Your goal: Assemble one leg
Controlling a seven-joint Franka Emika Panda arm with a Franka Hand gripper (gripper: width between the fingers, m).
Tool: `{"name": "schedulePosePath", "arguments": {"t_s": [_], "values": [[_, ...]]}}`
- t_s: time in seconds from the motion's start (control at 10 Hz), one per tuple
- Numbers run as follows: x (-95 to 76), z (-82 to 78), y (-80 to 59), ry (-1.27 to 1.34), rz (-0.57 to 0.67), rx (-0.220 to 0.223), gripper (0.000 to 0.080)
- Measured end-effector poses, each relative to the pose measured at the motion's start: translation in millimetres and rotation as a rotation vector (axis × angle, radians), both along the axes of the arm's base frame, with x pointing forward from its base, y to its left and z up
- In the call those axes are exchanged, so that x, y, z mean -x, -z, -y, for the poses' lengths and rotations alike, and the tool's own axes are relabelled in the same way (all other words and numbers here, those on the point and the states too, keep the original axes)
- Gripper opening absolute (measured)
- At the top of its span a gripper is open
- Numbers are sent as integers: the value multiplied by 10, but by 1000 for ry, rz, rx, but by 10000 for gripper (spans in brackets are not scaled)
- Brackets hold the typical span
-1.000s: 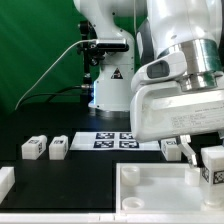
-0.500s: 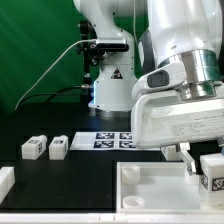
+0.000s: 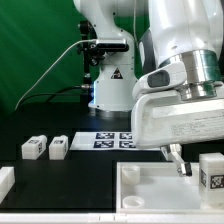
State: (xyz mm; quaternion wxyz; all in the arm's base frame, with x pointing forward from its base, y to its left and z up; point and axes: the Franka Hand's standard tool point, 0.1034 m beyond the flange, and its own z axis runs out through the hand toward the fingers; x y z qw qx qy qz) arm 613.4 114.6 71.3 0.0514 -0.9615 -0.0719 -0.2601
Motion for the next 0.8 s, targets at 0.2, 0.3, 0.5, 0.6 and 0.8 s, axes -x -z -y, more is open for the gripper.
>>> {"name": "schedulePosePath", "arguments": {"t_s": [0.2,0.3,0.5,0.6,0.8], "values": [[0,0,1,0,0,0,643],[0,0,1,0,0,0,643],[0,0,1,0,0,0,649],[0,0,1,0,0,0,649],[0,0,1,0,0,0,649]]}}
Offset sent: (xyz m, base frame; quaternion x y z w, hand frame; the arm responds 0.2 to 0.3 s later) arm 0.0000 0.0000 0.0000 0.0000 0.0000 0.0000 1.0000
